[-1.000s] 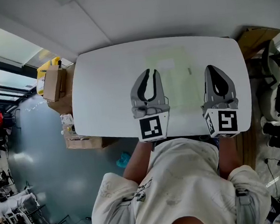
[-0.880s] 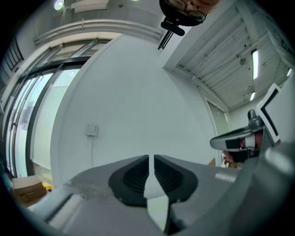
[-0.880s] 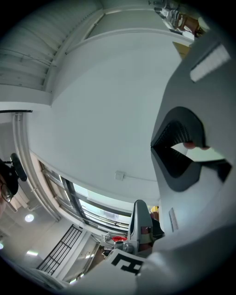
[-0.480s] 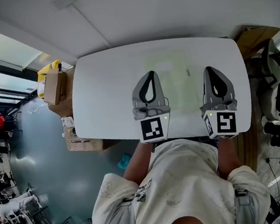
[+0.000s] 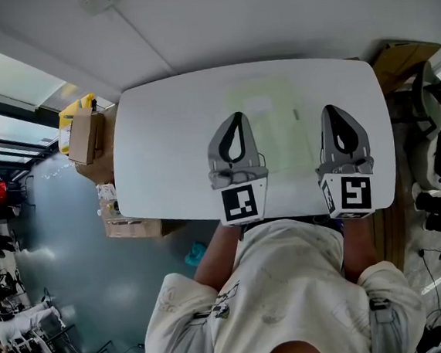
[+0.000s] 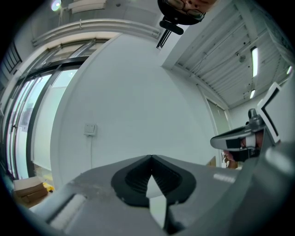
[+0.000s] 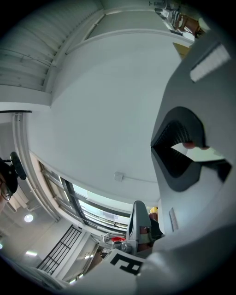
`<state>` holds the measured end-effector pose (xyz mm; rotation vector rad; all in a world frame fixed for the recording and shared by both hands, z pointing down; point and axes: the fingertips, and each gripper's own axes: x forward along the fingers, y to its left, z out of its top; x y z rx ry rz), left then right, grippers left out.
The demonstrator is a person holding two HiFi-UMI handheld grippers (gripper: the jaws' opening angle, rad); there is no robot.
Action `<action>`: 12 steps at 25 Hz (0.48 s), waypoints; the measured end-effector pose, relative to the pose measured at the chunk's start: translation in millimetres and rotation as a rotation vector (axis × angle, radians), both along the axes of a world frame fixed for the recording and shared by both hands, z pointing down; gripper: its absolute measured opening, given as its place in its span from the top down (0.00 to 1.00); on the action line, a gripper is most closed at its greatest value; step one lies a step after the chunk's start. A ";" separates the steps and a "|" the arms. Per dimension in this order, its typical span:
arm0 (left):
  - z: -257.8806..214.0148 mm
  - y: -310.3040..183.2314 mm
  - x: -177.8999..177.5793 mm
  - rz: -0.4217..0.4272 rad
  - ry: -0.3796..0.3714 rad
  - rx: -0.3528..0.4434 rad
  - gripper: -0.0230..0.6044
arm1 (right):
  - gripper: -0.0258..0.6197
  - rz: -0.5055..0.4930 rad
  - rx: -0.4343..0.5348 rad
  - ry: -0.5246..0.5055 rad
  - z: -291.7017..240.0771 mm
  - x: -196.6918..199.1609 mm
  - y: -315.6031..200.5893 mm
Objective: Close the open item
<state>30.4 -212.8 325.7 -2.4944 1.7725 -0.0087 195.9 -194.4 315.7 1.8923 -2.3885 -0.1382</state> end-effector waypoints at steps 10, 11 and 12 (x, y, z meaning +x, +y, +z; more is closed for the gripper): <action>-0.4 0.5 1.7 0.000 -0.014 0.001 0.96 | 0.96 0.001 -0.006 0.017 1.0 1.2 0.1; 0.1 0.5 1.7 -0.001 -0.013 -0.002 0.96 | 0.96 0.002 -0.008 0.018 1.5 1.9 0.1; 0.3 0.5 1.7 0.000 -0.012 -0.002 0.96 | 0.96 0.004 -0.010 0.019 1.9 2.2 0.1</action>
